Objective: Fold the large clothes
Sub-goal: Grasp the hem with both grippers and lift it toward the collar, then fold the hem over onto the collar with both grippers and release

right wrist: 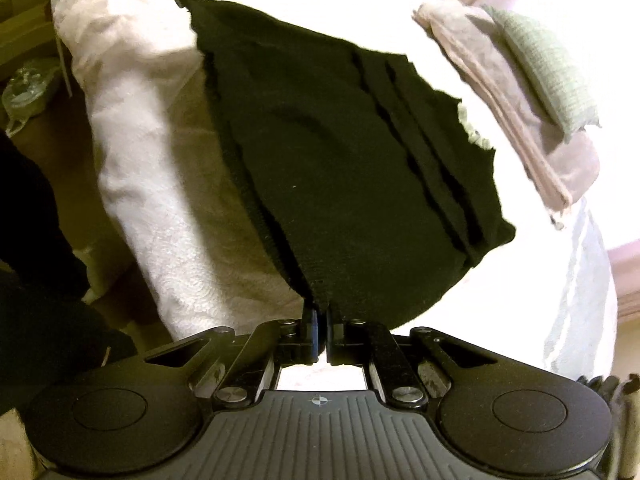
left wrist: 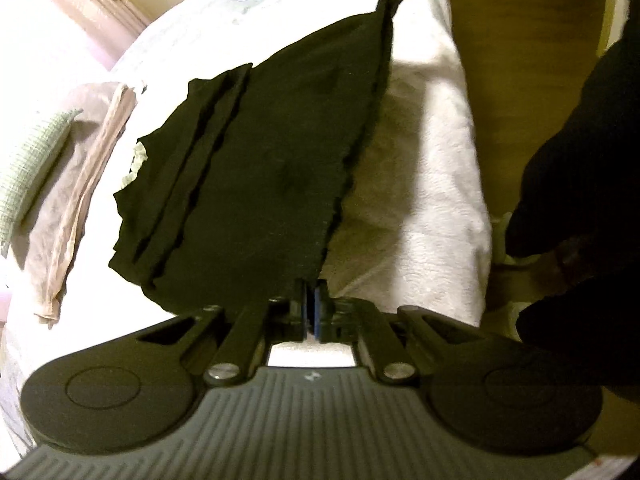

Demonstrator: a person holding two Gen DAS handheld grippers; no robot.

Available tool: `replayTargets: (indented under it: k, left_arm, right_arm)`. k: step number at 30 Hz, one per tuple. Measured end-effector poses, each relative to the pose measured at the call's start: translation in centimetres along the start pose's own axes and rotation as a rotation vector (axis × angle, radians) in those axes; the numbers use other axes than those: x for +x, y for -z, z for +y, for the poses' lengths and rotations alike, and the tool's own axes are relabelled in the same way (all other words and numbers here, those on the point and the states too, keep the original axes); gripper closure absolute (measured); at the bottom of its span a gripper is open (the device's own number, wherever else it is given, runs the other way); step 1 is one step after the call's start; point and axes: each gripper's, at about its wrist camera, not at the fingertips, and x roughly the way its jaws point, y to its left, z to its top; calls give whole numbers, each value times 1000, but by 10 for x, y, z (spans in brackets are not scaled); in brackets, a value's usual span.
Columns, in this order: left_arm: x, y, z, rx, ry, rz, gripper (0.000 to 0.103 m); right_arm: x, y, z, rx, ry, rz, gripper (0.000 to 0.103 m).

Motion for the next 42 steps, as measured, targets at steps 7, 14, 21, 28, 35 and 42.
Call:
replayTargets:
  k: [7, 14, 21, 28, 35, 42]
  left_arm:
    - [-27, -3, 6, -59, -4, -17, 103]
    - [-61, -1, 3, -104, 54, -33, 103]
    - [-77, -4, 64, -242, 43, -55, 103]
    - [-44, -33, 186, -392, -16, -76, 103]
    - [52, -54, 292, -529, -11, -14, 102]
    - [171, -47, 356, -633, 51, 93, 102]
  right_arm:
    - [-39, -10, 3, -1, 15, -4, 103]
    - [-71, -10, 15, 5, -54, 32, 103]
    - [-83, -31, -19, 50, -29, 38, 103]
    - [-54, -75, -141, 34, 53, -14, 103]
    - [40, -89, -267, 19, -20, 2, 103]
    - [154, -96, -362, 47, -149, 59, 103]
